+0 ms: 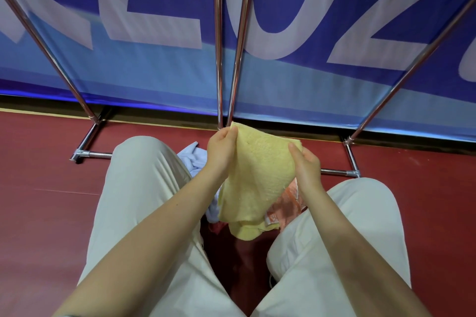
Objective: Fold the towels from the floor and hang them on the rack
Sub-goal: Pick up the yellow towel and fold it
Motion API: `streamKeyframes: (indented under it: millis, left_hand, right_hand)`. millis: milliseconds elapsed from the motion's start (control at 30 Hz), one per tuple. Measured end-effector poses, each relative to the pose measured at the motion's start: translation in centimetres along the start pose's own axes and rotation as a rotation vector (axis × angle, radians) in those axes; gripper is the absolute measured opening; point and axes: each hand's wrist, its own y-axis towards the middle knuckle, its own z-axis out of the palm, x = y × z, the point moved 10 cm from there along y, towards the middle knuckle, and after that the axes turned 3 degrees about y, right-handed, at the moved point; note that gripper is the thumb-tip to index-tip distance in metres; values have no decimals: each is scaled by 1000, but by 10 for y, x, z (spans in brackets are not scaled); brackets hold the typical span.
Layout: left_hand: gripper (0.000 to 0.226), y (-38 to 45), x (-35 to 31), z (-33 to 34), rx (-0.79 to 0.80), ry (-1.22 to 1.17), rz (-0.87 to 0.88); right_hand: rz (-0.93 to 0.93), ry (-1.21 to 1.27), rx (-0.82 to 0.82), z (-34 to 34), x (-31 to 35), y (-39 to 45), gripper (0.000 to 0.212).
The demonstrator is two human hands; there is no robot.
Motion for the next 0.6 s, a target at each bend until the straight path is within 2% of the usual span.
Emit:
streamKeyframes:
  millis: [100, 200, 367, 500, 600]
  left_hand:
    - [23, -2, 18, 7, 3, -64, -165]
    - [25, -5, 28, 17, -4, -136, -251]
    - [26, -11, 31, 33, 0, -218, -276]
    - [21, -17, 28, 43, 2, -265, -259]
    - [28, -21, 22, 50, 17, -259, -218]
  right_hand:
    - [-19, 14, -68, 0, 4, 0, 36]
    - [-21, 37, -154, -2, 2, 2, 49]
    - [32, 57, -267, -3, -3, -1, 45]
    - [14, 67, -273, 6, 1, -5, 46]
    - [-28, 57, -268, 10, 13, -12, 37]
